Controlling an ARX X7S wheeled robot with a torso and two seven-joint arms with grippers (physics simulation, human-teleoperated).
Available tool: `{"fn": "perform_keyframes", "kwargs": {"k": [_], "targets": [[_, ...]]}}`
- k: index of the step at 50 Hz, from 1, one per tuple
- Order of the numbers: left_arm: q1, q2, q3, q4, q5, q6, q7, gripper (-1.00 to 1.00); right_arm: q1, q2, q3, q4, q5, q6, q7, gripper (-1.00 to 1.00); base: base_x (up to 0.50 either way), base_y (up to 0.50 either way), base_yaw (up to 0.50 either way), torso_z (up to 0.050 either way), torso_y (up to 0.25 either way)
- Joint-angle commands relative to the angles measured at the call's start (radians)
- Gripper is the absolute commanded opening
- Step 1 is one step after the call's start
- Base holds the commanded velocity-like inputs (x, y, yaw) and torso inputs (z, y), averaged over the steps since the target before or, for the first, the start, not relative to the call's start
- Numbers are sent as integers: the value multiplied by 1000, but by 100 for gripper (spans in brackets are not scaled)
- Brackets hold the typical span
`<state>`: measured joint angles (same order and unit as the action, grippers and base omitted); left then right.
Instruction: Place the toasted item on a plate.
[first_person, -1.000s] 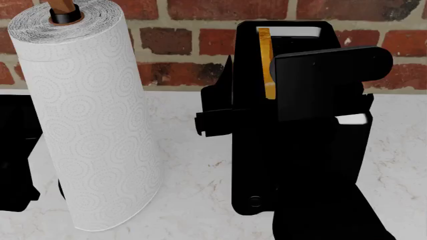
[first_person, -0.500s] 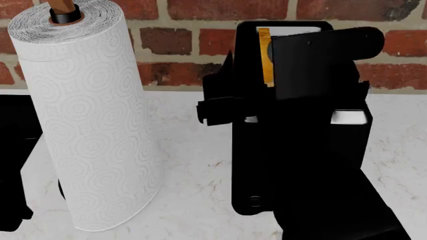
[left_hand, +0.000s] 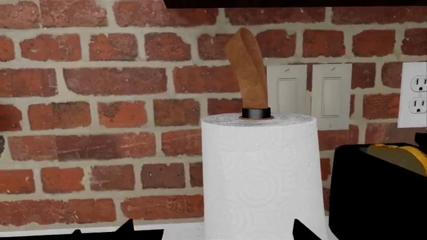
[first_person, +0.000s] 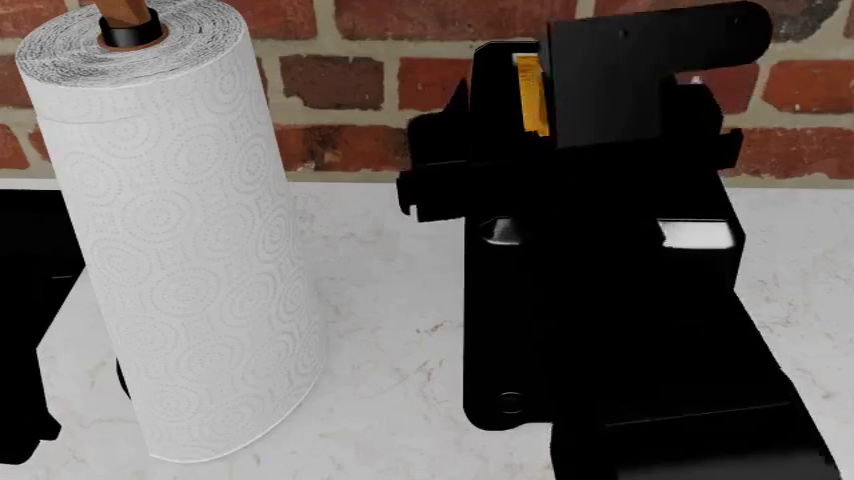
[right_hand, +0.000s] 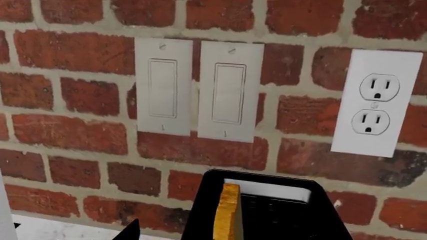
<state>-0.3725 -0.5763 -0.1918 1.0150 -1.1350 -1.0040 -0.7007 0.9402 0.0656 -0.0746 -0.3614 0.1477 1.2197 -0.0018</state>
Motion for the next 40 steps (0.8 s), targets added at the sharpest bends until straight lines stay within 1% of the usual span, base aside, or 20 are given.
{"fn": "perform_keyframes", "kwargs": {"k": [1,3,8,9,10,12,18,23,25,31,35,40], "targets": [[-30,21,18,-3,27,-17,6,100,94,6,15,68,-4,101,-16,100,0,0,0,0,0],[-24,20,21,-3,32,-11,9,100,114,1,26,92,8,134,-22,100,0,0,0,0,0],[-25,15,25,-5,27,-4,4,100,178,12,30,203,14,140,-29,100,0,0,0,0,0],[-25,14,27,-6,28,-2,4,100,198,1,59,239,16,167,-21,100,0,0,0,0,0],[-24,13,28,-6,28,-1,3,100,207,12,38,255,18,167,-30,100,0,0,0,0,0],[-21,12,30,-9,31,4,4,100,234,10,43,293,14,182,-21,100,0,0,0,0,0],[-29,8,39,-10,22,8,-7,100,318,1,15,355,22,277,-14,100,0,0,0,0,0],[-34,2,38,-11,10,13,-16,100,392,0,-25,447,31,290,-24,100,0,0,0,0,0],[-34,0,40,-13,10,16,-16,100,428,9,-61,493,35,286,-37,100,0,0,0,0,0],[-30,-3,43,-20,14,30,-9,100,515,7,-91,635,31,230,-47,100,0,0,0,0,0],[-15,-6,40,-25,25,45,6,100,524,12,-103,688,27,192,-47,100,0,0,0,0,0],[-10,-8,41,-32,31,56,12,100,517,10,-116,690,30,201,-42,100,0,0,0,0,0]]}}
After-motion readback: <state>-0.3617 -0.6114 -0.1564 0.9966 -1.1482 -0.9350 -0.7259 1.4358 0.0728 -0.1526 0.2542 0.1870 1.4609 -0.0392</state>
